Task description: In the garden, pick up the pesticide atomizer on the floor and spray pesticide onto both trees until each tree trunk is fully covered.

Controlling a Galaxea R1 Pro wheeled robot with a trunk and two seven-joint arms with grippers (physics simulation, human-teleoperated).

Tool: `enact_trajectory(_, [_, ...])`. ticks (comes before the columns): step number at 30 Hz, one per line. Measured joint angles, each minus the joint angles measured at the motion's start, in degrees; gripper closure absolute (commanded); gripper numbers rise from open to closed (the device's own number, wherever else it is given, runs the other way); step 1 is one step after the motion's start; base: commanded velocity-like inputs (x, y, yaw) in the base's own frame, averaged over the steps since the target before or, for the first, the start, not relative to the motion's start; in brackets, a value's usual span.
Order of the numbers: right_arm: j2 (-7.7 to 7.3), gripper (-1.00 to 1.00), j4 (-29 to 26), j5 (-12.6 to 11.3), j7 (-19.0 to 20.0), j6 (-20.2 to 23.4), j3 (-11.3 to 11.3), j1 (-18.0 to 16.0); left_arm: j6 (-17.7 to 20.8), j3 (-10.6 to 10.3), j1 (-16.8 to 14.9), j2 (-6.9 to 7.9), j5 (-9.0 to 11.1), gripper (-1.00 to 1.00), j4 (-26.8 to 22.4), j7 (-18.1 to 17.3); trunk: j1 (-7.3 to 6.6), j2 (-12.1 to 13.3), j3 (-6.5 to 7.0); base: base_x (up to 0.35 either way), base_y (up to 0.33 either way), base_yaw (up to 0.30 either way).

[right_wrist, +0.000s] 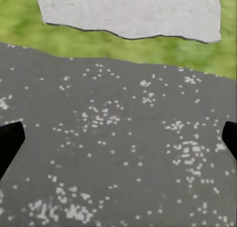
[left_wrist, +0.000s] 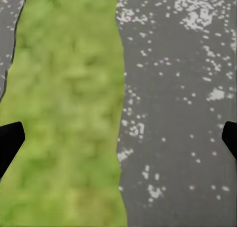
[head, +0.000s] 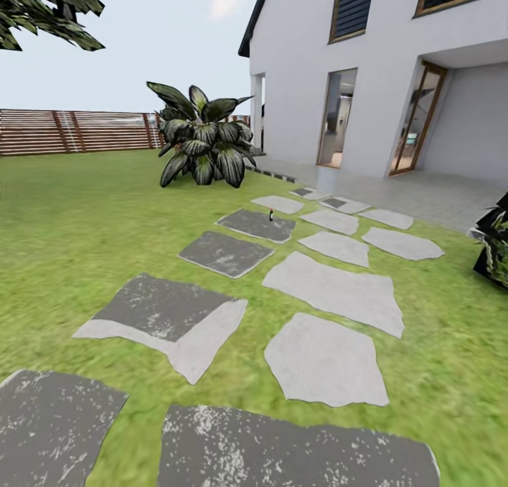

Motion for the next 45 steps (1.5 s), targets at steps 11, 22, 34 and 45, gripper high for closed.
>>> enact_trajectory(11, [0.00, -1.00, 0.00, 0.03, 0.05, -0.01, -0.10, 0.00, 0.00, -0.02, 0.00, 0.00, 0.00, -1.00, -0.05, 0.02, -0.01, -0.01, 0.00, 0.338, 0.000, 0.000])
enact_trajectory(22, [0.00, -1.00, 0.00, 0.03, 0.04, -0.01, -0.10, 0.00, 0.00, -0.02, 0.00, 0.04, 0.00, -1.00, -0.09, 0.03, -0.01, -0.01, 0.00, 0.338, 0.000, 0.000])
enact_trajectory(34, [0.00, -1.00, 0.00, 0.03, 0.00, -0.01, -0.10, 0.00, 0.00, -0.02, 0.00, 0.02, 0.00, -1.00, -0.10, 0.02, -0.01, -0.01, 0.00, 0.338, 0.000, 0.000])
enact_trajectory(45, [0.00, -1.00, 0.00, 0.03, 0.01, -0.01, -0.17, 0.00, 0.00, -0.02, 0.00, 0.03, 0.00, -1.00, -0.10, 0.02, -0.01, -0.01, 0.00, 0.338, 0.000, 0.000])
